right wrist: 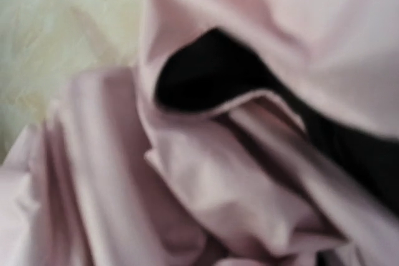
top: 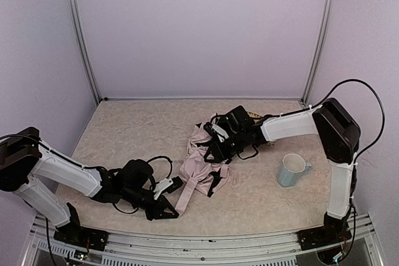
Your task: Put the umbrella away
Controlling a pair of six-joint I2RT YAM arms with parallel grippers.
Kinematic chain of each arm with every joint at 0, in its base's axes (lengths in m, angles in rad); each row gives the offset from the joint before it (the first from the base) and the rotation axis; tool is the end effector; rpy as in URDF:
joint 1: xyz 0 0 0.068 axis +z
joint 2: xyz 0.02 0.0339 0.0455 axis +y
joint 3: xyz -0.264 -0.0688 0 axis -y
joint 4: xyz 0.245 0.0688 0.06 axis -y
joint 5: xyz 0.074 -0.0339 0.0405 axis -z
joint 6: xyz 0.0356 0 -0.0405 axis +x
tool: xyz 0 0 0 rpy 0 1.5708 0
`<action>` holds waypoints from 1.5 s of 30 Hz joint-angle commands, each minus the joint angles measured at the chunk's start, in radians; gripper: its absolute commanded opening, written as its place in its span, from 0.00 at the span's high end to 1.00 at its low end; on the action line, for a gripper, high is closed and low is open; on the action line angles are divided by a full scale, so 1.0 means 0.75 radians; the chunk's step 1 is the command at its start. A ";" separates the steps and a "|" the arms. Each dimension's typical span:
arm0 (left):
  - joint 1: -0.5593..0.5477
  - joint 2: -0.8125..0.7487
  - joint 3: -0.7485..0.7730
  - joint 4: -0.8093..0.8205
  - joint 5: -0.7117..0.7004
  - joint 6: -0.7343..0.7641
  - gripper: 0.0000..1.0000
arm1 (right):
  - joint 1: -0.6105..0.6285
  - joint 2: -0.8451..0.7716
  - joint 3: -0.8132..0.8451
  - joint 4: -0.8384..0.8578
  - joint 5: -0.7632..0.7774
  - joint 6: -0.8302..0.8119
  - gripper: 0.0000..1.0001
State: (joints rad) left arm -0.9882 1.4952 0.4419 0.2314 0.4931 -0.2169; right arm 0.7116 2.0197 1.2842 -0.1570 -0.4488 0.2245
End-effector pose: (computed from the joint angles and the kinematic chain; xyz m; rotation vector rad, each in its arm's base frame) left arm 0.1208 -0.2140 0.1163 1.2040 2.2889 -1.1069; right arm 0.3103 0.2880 0.1489 -0.8229 2.4512 0.9352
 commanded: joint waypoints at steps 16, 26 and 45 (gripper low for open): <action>0.049 -0.056 -0.017 0.004 0.007 0.025 1.00 | 0.339 -0.291 -0.057 -0.313 0.569 -0.790 0.00; 0.070 -0.111 -0.006 -0.037 0.015 0.021 1.00 | 0.264 -0.053 -0.039 -0.403 0.340 -0.784 0.00; 0.206 -0.130 0.063 -0.084 -0.012 0.140 1.00 | 0.123 -0.039 0.096 -0.414 0.179 -0.618 0.85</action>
State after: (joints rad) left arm -0.8806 1.3254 0.4370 0.1745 0.4679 -0.1822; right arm 0.8444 2.0056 1.3499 -0.3862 -0.2565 -0.2955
